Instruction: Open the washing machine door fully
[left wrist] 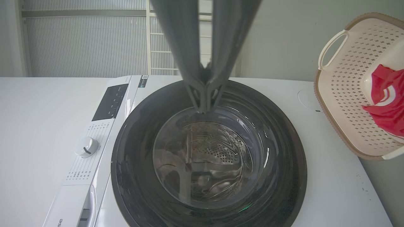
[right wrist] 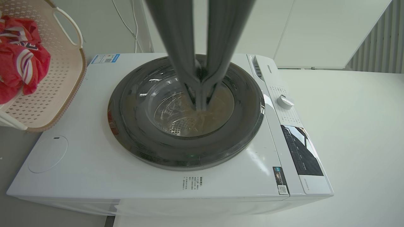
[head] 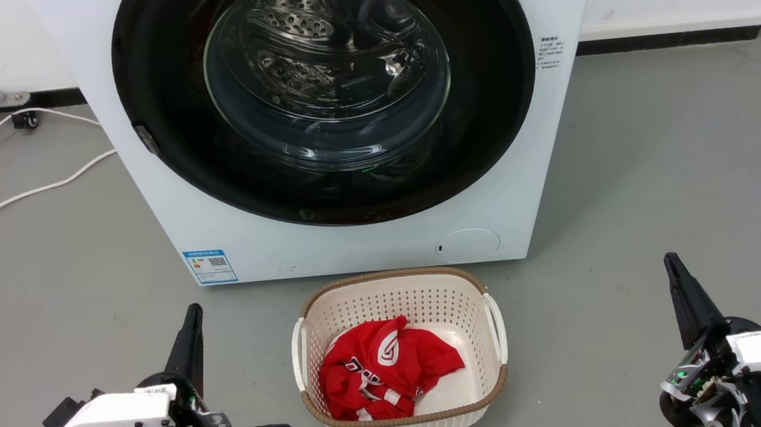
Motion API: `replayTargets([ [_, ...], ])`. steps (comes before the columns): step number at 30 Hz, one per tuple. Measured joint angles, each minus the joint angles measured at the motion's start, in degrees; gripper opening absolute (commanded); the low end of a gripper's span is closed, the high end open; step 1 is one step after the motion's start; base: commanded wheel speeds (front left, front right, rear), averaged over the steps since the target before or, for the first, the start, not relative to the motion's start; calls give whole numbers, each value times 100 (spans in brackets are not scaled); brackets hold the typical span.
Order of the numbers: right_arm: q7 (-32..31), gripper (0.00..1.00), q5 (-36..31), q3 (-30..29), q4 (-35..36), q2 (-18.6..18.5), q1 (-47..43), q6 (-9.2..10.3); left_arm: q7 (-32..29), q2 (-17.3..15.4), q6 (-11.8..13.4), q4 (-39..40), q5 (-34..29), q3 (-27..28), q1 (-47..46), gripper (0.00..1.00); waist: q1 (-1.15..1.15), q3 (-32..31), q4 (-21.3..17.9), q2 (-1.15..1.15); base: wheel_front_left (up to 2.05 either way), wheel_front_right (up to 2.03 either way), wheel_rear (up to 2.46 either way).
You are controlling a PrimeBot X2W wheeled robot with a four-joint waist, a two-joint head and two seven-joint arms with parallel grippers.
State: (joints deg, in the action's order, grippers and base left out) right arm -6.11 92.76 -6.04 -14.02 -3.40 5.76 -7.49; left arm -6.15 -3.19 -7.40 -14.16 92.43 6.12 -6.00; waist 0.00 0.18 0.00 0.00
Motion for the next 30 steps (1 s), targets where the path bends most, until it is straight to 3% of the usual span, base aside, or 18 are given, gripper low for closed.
replayTargets([
  [2,0,0,0,-1,-1,0,0,0,0,0,0,0,-1,1,0,0,0,0,0,0,0,0,0],
  [3,-2,100,-3,-3,-14,2,-12,0,2,4,1,-16,0,0,7,100,0,0,0,0,0,0,0],
  [11,174,100,-32,102,13,19,-163,0,170,30,5,-2,-31,-142,126,100,0,5,2,0,0,0,0],
  [18,364,100,-439,132,210,22,-221,0,363,31,5,242,-310,-190,126,100,0,18,12,0,0,0,0],
  [30,643,100,-2390,164,751,25,-247,0,647,30,5,731,-1798,-170,112,100,0,52,24,0,0,0,0],
])
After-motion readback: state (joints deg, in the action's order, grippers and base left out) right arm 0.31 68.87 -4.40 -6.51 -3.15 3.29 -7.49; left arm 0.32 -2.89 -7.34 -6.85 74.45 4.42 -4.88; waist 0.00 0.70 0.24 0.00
